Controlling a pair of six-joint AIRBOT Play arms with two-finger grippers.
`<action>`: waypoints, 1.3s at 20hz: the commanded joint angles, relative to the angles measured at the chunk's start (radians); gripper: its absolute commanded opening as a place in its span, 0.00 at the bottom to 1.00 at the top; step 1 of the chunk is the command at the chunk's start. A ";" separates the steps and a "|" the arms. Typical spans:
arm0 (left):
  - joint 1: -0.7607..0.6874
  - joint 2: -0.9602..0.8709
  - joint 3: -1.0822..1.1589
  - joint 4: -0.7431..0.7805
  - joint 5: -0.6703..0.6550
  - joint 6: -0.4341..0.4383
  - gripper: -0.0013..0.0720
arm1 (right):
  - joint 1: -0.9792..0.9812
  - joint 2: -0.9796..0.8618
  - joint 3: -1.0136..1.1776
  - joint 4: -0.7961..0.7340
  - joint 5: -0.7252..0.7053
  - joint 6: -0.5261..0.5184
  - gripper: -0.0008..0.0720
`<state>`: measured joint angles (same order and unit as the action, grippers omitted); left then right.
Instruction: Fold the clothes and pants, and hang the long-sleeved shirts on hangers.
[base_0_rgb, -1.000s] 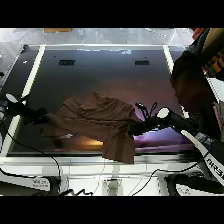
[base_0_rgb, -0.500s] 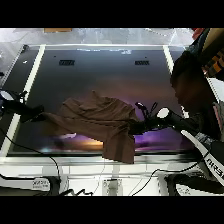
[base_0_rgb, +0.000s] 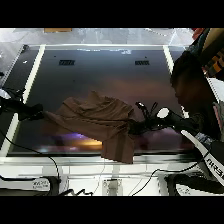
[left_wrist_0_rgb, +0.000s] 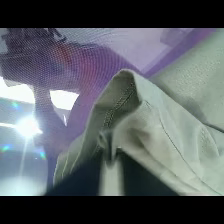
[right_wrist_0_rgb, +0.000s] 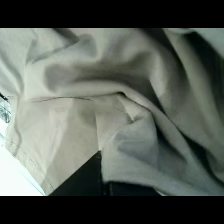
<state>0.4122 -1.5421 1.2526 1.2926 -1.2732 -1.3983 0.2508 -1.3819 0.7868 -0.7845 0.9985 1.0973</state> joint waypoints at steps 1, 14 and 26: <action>0.001 -0.017 0.001 -0.001 0.000 0.000 0.53 | 0.001 0.000 0.000 0.000 -0.022 0.000 0.03; 0.002 -0.093 0.000 0.000 0.010 0.001 0.52 | 0.001 0.000 0.000 0.000 -0.038 0.000 0.03; 0.002 -0.095 0.000 0.011 0.019 0.001 0.23 | 0.001 0.000 0.000 0.000 -0.050 0.000 0.03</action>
<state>0.4133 -1.6367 1.2530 1.3018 -1.2549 -1.3979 0.2508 -1.3819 0.7868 -0.7849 0.9485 1.0973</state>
